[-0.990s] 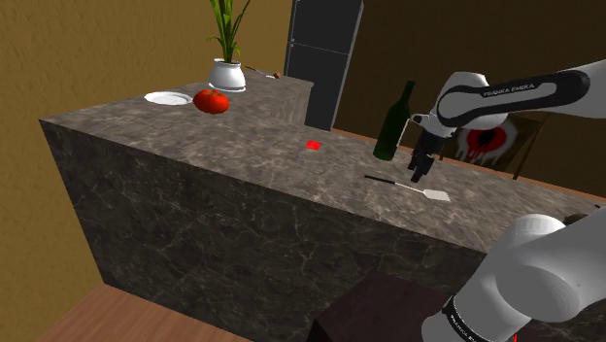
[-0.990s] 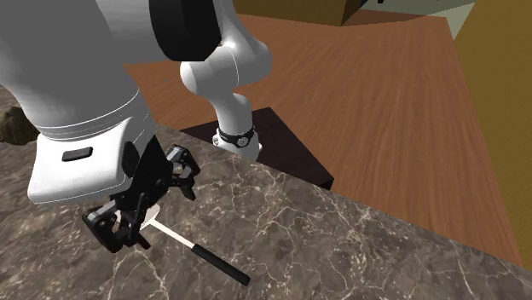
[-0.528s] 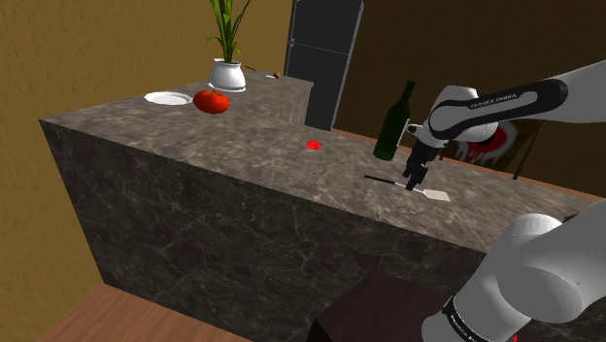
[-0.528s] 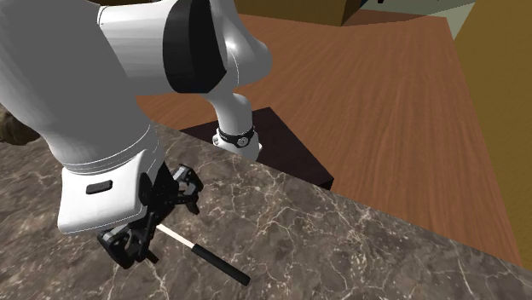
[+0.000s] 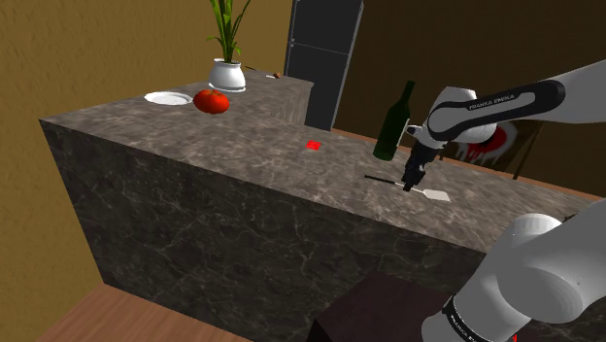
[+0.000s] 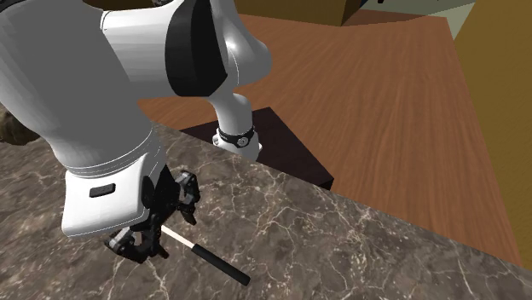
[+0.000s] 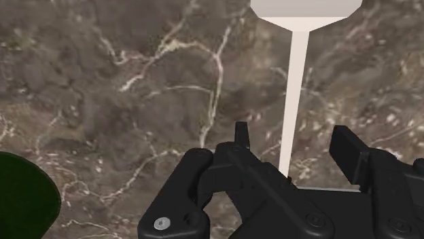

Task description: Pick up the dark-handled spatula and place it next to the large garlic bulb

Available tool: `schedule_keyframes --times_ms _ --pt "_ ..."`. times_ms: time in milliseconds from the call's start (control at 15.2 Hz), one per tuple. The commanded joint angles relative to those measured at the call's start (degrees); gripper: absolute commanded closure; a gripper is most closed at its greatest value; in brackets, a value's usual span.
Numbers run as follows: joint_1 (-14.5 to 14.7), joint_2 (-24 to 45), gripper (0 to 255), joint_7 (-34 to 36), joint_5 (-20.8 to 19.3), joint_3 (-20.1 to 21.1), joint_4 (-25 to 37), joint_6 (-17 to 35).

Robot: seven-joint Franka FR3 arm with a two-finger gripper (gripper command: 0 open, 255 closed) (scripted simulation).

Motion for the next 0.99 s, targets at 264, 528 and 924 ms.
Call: schedule_keyframes --times_ms 264,528,924 --pt "0.0 0.0 255 0.0 0.0 0.0 0.0 0.0" --pt "0.0 0.0 255 0.0 0.0 0.0 0.0 0.0" --pt "-0.7 -3.0 255 0.8 -0.2 2.1 2.7 -5.5"
